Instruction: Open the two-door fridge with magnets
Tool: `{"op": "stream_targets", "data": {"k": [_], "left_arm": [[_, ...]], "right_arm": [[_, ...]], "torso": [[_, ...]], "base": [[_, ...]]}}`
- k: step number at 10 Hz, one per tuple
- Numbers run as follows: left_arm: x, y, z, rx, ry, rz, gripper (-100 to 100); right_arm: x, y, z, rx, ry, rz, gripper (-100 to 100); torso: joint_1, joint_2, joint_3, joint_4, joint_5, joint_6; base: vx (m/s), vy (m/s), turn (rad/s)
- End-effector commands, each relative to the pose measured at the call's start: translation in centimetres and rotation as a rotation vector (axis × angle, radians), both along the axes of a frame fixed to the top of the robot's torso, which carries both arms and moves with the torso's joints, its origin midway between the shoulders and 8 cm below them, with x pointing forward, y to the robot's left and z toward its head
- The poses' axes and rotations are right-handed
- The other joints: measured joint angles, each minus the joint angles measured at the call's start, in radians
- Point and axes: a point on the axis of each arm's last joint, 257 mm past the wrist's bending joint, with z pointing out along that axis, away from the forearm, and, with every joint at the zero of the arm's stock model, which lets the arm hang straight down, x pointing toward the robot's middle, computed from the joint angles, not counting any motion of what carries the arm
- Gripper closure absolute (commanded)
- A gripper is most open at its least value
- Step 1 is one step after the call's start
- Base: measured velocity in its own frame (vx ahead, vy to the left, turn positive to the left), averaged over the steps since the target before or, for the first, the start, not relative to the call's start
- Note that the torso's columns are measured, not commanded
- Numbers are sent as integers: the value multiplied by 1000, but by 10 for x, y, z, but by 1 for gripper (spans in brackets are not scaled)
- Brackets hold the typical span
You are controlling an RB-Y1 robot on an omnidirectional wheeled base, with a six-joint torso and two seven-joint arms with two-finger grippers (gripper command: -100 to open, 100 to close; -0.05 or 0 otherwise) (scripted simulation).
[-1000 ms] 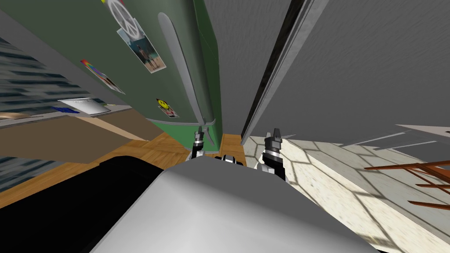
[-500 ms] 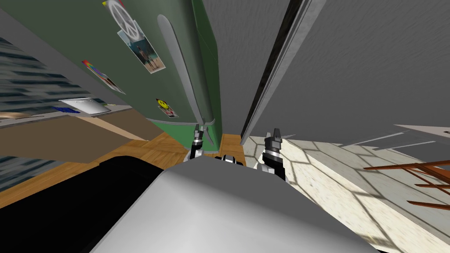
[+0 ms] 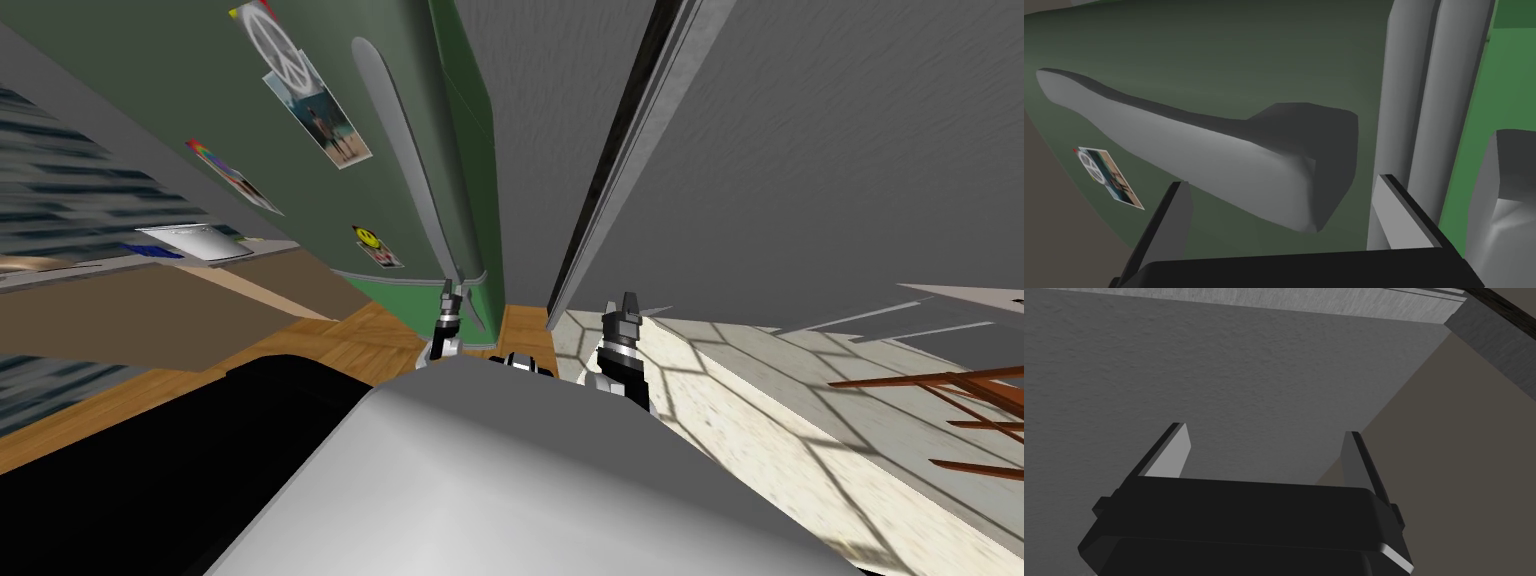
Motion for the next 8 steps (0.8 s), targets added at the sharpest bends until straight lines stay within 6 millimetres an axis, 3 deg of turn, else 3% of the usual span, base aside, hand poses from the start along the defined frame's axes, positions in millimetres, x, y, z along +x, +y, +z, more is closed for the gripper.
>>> {"op": "stream_targets", "data": {"k": [1, 2, 3, 5, 6, 8], "left_arm": [[3, 3, 12, 0, 2, -1, -100], [2, 2, 8, 1, 1, -1, -100], [0, 0, 0, -1, 2, 0, 100], [-2, -2, -10, -2, 2, 0, 100], [0, -1, -5, -1, 0, 0, 100], [-1, -12, -1, 2, -3, -57, 100]], "right_arm": [[0, 0, 0, 0, 0, 0, 0], [0, 0, 0, 0, 0, 0, 0], [0, 0, 0, 0, 0, 0, 0], [0, 0, 0, 0, 0, 0, 0], [0, 0, 0, 0, 0, 0, 0], [0, 0, 0, 0, 0, 0, 0]], "torso": [[0, 1, 0, 0, 0, 0], [-1, 1, 1, 0, 0, 0], [-1, 3, 2, 1, 0, 0], [0, 4, 3, 0, 2, 0], [0, 3, 2, 0, 1, 0], [1, 7, 3, 2, 0, 0]], "base": [[44, 0, 2], [20, 0, 1], [-20, 6, -3], [-55, 9, -5], [-29, 0, -5], [-211, 122, -99]]}}
